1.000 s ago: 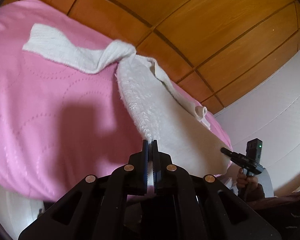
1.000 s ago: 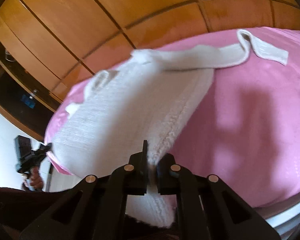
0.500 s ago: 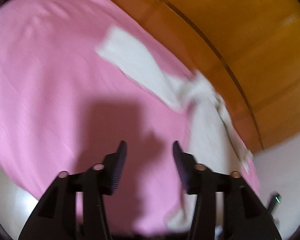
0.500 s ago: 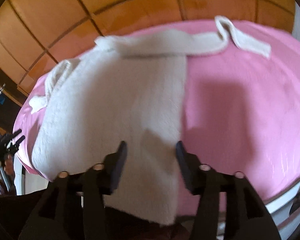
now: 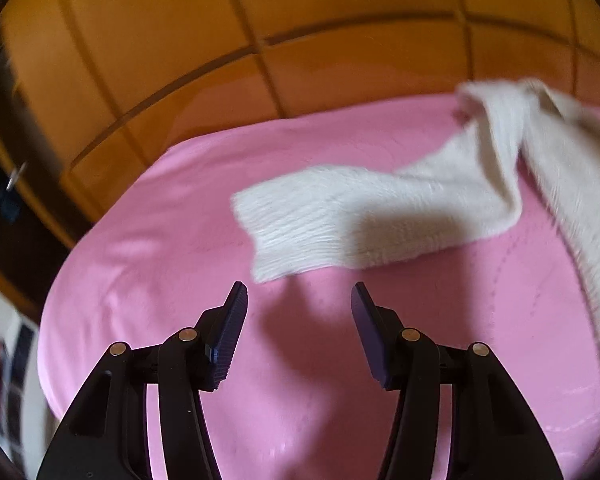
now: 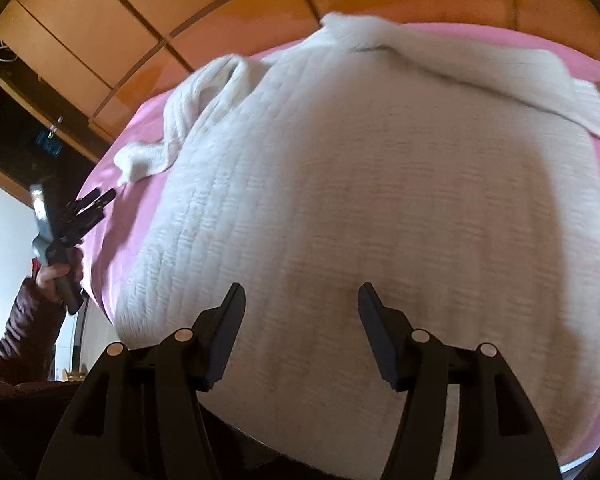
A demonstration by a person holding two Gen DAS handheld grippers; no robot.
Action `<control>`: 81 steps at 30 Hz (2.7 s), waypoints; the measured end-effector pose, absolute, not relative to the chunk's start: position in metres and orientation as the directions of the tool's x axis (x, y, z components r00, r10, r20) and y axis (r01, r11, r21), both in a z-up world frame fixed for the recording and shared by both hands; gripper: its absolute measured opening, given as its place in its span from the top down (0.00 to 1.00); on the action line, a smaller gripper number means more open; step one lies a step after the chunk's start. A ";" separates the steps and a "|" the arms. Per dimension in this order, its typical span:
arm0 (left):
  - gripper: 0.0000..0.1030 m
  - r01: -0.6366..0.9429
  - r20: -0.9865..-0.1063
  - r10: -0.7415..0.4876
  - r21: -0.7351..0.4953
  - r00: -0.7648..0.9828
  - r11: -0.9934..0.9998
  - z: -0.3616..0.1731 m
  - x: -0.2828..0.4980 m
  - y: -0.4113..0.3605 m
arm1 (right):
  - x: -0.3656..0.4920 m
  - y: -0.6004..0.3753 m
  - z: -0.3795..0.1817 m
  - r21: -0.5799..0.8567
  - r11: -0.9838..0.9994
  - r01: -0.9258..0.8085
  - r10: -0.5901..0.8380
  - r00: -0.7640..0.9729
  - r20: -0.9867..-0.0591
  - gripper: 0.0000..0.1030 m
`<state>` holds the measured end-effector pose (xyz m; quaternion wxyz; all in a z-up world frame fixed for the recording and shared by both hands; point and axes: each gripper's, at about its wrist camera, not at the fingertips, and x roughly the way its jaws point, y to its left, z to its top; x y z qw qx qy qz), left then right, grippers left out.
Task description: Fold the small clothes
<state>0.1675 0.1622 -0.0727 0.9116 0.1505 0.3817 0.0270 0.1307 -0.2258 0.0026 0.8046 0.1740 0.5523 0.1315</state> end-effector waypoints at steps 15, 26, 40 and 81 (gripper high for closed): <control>1.00 0.103 -0.741 0.017 0.116 0.671 0.988 -0.045 0.220 0.182 | 0.155 -0.214 0.000 0.417 0.909 0.003 0.391 0.340 -0.855 0.38; 1.00 -0.165 -0.678 -0.125 -0.346 0.724 0.923 0.074 0.198 0.298 | 0.169 -0.208 -0.003 0.462 0.887 -0.012 0.432 0.374 -0.821 0.34; 0.25 0.089 -0.706 0.142 0.279 0.694 0.956 -0.021 0.172 0.199 | 0.177 -0.206 -0.007 0.467 0.884 -0.013 0.439 0.365 -0.821 0.26; 0.95 -0.450 -0.789 -0.156 -0.487 0.595 0.748 0.037 0.250 0.371 | 0.363 -0.124 -0.008 0.364 0.911 -0.194 0.413 0.425 -0.806 0.32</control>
